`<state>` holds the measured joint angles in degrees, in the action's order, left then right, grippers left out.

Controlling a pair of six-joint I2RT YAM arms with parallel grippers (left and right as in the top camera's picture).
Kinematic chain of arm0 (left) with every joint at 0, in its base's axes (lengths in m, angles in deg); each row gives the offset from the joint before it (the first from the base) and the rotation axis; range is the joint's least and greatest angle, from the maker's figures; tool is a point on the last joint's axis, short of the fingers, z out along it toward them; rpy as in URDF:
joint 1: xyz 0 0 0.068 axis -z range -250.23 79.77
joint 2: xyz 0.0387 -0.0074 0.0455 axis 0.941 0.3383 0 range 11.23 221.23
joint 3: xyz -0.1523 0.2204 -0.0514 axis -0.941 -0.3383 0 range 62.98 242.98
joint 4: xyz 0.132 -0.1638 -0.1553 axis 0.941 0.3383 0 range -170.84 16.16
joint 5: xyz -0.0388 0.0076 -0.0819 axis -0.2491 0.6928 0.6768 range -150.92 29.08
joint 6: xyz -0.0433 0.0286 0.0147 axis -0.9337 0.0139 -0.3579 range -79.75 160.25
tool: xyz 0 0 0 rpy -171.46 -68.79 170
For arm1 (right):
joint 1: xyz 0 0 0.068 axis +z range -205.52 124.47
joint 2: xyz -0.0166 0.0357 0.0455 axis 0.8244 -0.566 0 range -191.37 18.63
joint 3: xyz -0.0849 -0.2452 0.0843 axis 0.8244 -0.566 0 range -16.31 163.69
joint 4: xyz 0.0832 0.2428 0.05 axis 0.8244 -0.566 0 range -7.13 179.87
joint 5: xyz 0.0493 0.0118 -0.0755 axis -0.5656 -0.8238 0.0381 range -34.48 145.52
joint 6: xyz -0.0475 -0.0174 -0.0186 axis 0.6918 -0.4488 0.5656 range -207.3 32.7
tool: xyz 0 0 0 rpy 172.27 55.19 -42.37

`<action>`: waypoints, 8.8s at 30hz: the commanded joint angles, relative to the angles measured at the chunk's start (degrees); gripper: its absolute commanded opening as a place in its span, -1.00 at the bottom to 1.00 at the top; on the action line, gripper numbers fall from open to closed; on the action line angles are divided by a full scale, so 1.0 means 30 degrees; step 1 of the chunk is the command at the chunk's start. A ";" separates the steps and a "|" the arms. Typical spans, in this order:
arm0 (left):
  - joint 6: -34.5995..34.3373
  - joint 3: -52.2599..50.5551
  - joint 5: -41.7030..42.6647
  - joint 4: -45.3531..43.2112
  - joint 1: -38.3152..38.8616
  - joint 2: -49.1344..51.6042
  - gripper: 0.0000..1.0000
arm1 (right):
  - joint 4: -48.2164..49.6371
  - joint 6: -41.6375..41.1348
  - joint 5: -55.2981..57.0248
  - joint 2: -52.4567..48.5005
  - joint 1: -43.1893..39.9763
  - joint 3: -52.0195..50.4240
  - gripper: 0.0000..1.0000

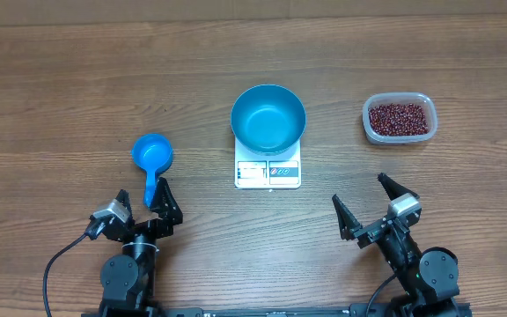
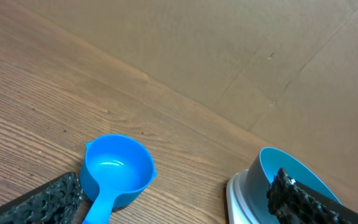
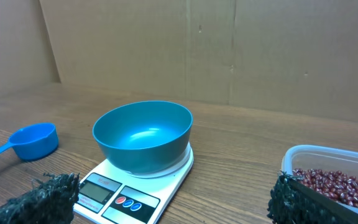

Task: Scoop item into bowl and weigh 150g on scale
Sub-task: 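Move the left gripper over the blue scoop's handle, then lower the left gripper and close it on the scoop handle, then lift the scoop with the left gripper toward the bowl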

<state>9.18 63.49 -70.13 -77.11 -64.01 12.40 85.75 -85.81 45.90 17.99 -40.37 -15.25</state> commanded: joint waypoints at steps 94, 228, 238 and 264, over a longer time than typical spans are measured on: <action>0.4911 2.1711 0.0590 1.1679 -0.0102 3.2720 0.49 | 0.0117 -0.0073 0.0182 0.0160 0.0182 -0.0204 1.00; 0.1290 2.3941 0.3169 1.3245 -0.0743 2.9944 -0.62 | 0.0117 -0.0073 0.0182 0.0160 0.0182 -0.0204 1.00; 0.1421 2.6593 0.8029 1.5329 -0.1705 2.9704 -0.77 | 0.0117 -0.0073 0.0182 0.0160 0.0182 -0.0204 1.00; -0.9377 2.6899 2.0210 1.0673 -0.0925 2.8392 -0.63 | -1.0754 -0.7337 0.1158 -0.8480 0.0182 1.5373 1.00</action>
<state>-10.64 142.66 -12.40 -44.26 -69.32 98.84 57.31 -109.43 48.93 -0.09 -40.10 22.23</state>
